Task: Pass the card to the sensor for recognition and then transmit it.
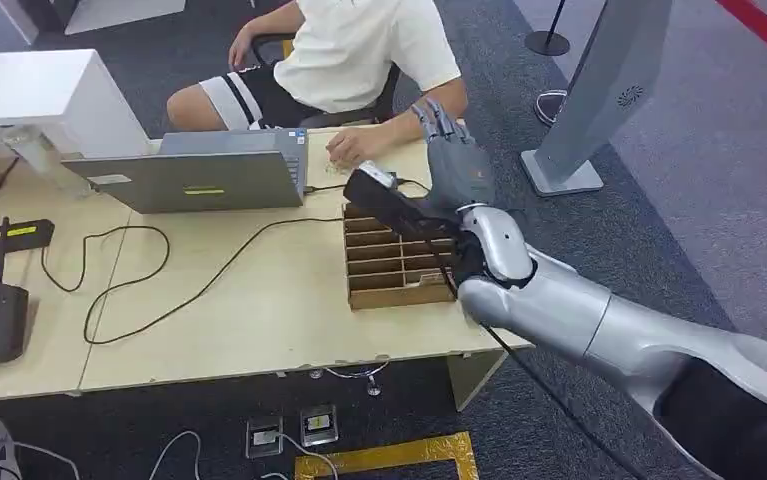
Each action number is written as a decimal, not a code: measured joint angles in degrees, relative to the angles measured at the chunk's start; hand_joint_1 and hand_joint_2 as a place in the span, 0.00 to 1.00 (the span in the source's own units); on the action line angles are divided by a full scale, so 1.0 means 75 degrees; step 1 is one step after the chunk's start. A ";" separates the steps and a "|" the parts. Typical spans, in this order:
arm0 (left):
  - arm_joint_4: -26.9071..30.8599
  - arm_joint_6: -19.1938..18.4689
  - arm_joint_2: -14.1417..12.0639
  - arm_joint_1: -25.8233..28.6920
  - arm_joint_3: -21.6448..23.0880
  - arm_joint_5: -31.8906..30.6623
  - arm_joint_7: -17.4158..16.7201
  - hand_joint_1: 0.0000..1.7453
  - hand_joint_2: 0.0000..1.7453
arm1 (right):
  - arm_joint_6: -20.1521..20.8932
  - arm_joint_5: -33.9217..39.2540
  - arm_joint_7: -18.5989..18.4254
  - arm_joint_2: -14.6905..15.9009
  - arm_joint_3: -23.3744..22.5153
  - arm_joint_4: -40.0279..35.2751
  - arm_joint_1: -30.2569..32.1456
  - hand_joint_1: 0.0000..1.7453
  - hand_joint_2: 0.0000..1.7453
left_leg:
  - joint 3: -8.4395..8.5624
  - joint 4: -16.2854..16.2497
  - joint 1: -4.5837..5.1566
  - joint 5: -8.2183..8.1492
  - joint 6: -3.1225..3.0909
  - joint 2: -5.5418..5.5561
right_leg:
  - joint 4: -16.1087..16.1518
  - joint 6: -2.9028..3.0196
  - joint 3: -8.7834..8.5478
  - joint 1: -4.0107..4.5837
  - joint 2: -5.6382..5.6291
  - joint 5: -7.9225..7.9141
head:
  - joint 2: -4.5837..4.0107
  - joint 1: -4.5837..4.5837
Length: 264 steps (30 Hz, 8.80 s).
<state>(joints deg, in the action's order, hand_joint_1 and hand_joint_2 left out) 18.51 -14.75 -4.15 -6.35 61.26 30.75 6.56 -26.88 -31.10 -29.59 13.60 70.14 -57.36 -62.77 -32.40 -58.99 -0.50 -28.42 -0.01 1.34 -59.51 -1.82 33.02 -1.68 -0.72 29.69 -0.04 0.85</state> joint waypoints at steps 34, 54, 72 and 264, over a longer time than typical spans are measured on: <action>0.0271 0.0000 0.0000 0.0081 0.0000 0.0120 -0.0131 0.00 0.00 | 0.2232 -0.0463 -0.0580 0.0792 0.0055 -0.1013 0.1295 0.00 1.00 | 0.0002 0.0001 0.0000 -0.0004 0.0005 -0.0020 | 0.0000 0.0002 -0.0001 0.0000 -0.0013 -0.0002 | 0.0000 0.0000; 0.0341 0.0000 -0.0020 0.0039 0.0029 0.0256 -0.0271 0.00 0.00 | 0.2768 -0.0434 -0.0603 0.0711 0.0070 -0.0107 0.1392 0.00 1.00 | 0.0001 0.0001 0.0000 -0.0004 0.0005 -0.0019 | 0.0000 0.0002 0.0000 0.0000 -0.0012 -0.0002 | 0.0000 0.0000; 0.0347 0.0000 -0.0017 0.0035 0.0052 0.0318 -0.0271 0.00 0.00 | 0.2290 -0.0685 -0.0251 0.0536 0.0076 0.0149 0.1714 0.00 1.00 | 0.0000 0.0001 0.0000 -0.0004 0.0005 -0.0019 | 0.0000 0.0002 0.0000 0.0000 -0.0011 -0.0002 | 0.0000 0.0000; 0.0414 0.0321 0.0874 0.0580 -0.5129 -0.4112 -0.0277 0.00 0.00 | -0.1417 -0.5328 0.4136 -0.1158 -1.6781 0.1837 0.8026 0.00 1.00 | 0.0015 0.0008 -0.0043 -0.0062 0.0020 -0.0041 | 0.0053 0.0014 -0.0014 0.0042 -0.0036 0.0023 | 0.0000 -0.0006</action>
<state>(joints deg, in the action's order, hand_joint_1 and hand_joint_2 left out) 21.62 -12.35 2.40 -2.00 22.80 -0.09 4.48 -37.51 -71.06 1.42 4.91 -55.72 -43.58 -2.58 -32.28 -58.93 -0.82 -28.89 0.14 1.03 -59.12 -1.72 32.91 -1.36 -1.00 29.86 -0.04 0.81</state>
